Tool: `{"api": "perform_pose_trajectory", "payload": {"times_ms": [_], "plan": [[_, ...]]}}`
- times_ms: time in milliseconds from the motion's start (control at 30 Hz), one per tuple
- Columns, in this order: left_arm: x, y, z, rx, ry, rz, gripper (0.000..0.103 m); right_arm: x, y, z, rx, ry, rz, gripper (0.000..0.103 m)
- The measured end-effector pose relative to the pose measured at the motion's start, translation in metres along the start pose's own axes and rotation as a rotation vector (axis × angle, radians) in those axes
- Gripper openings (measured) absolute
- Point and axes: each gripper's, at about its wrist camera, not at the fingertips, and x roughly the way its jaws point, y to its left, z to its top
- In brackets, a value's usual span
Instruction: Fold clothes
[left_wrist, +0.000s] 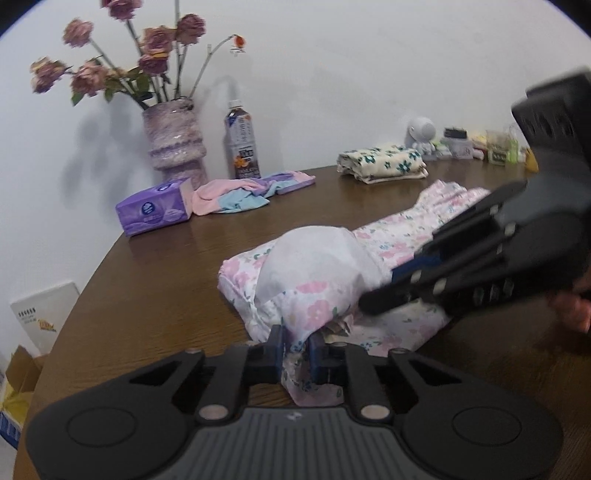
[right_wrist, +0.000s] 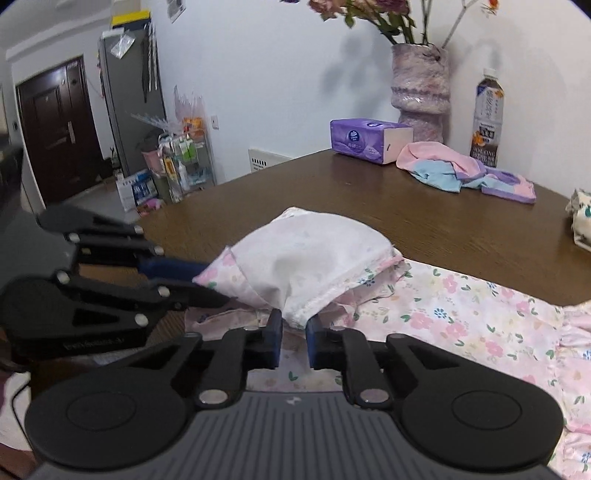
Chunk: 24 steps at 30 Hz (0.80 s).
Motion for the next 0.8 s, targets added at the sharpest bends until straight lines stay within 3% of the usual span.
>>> {"api": "perform_pose_trajectory", "payload": {"times_ms": [167, 200, 233, 300, 400, 467, 500, 533, 600, 800], "plan": [[0.001, -0.004, -0.002, 0.062, 0.018, -0.017, 0.017, -0.008, -0.016, 0.001, 0.045, 0.02, -0.008, 0.01], [-0.001, -0.004, -0.002, 0.07, 0.012, -0.026, 0.024, -0.008, -0.018, 0.0, 0.044, 0.029, -0.02, 0.011], [-0.007, -0.002, -0.002, 0.063, -0.011, -0.051, 0.039, -0.008, -0.02, 0.0, 0.046, 0.034, -0.027, 0.012], [-0.019, 0.006, -0.001, 0.027, -0.06, -0.089, 0.051, -0.016, -0.024, -0.001, 0.062, 0.022, -0.043, 0.015], [-0.03, 0.022, 0.002, -0.064, -0.129, -0.124, 0.05, -0.034, -0.03, -0.001, 0.094, -0.019, -0.045, 0.03], [-0.026, 0.03, 0.008, -0.117, -0.141, -0.132, 0.05, -0.045, -0.032, 0.001, 0.11, -0.052, -0.044, 0.031], [-0.021, 0.033, 0.012, -0.137, -0.137, -0.131, 0.042, -0.046, -0.03, 0.005, 0.106, -0.071, -0.04, 0.031], [-0.013, 0.035, 0.015, -0.142, -0.124, -0.134, 0.029, -0.047, -0.027, 0.009, 0.101, -0.089, -0.035, 0.031], [0.006, 0.034, 0.02, -0.142, -0.064, -0.154, 0.02, -0.043, -0.021, 0.017, 0.076, -0.116, -0.034, 0.031], [0.035, 0.028, 0.014, -0.114, 0.064, -0.171, 0.019, 0.005, -0.015, 0.022, 0.025, -0.016, -0.067, 0.031]]}}
